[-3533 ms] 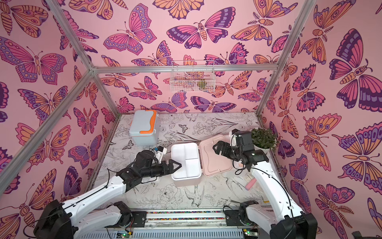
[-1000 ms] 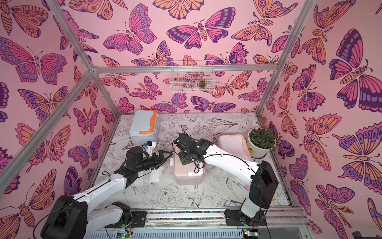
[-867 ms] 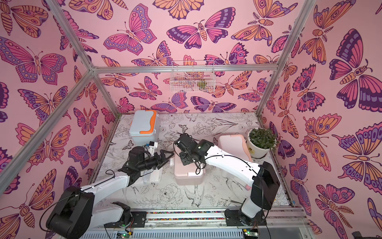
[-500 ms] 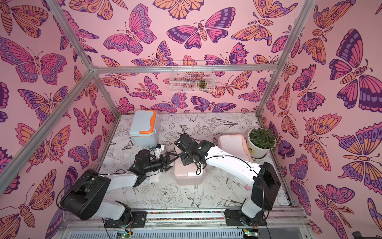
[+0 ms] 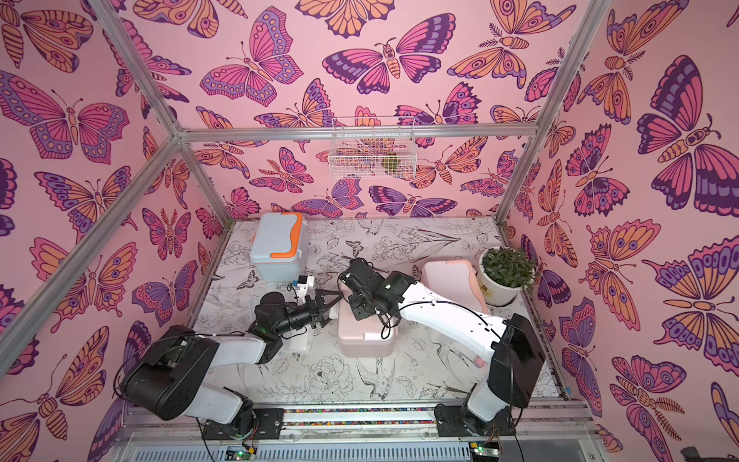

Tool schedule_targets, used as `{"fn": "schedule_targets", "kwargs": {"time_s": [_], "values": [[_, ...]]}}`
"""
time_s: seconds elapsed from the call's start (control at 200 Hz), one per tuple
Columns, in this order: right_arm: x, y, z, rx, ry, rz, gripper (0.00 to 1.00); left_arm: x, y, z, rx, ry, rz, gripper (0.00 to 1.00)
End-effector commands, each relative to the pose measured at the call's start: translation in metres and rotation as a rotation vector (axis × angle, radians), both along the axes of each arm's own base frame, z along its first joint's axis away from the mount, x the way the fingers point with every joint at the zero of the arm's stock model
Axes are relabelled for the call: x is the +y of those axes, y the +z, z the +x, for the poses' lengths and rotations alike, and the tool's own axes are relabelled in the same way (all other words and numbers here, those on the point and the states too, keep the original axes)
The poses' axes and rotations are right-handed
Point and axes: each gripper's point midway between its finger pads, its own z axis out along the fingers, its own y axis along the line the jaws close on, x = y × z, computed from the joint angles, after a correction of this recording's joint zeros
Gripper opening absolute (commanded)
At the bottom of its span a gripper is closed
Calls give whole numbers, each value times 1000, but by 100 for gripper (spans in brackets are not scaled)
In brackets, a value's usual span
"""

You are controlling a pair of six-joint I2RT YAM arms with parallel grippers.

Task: Open first aid kits and take out gauze
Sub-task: Fasten the fastener of the first aid kit.

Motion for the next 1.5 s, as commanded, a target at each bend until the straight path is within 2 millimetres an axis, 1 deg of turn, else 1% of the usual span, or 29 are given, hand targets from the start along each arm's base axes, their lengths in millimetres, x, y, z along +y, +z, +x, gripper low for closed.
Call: {"fn": "schedule_targets", "kwargs": {"time_s": [0.0,0.336,0.526,0.591,0.636,0.646,0.651,0.716,0.731,0.761,0.906,1.057,1.167,1.372,1.492], "values": [[-20,-45,-29,168,11,-121,37,-2,21,-10,-65,-41,-29,100],[-20,-46,-30,171,10,-121,37,6,28,-13,-80,-17,-12,100],[-20,-48,-30,173,11,-122,37,9,27,-12,-79,-4,3,100],[-20,-48,-29,173,10,-124,37,11,22,-12,-67,3,23,100],[-19,-48,-29,174,11,-122,36,13,10,-12,-32,7,55,100],[-19,-48,-30,175,11,-123,37,14,18,-13,-54,11,51,100],[-19,-48,-30,175,11,-123,37,14,18,-13,-54,12,53,100],[-19,-48,-29,174,11,-122,37,19,11,-13,-39,30,103,100],[-19,-48,-29,174,10,-122,37,20,5,-14,-19,33,123,100],[-19,-48,-29,174,11,-122,37,23,1,-15,-7,40,151,100],[-18,-48,-29,176,10,-121,37,33,-3,-20,-4,62,248,100],[-17,-49,-29,178,12,-115,36,37,9,-27,-25,62,272,100],[-16,-48,-29,179,10,-111,36,37,20,-30,-44,53,266,100],[-15,-49,-29,181,12,-108,36,25,35,-34,-73,10,245,100],[-15,-49,-29,181,11,-108,36,16,38,-34,-83,-15,252,100]]}}
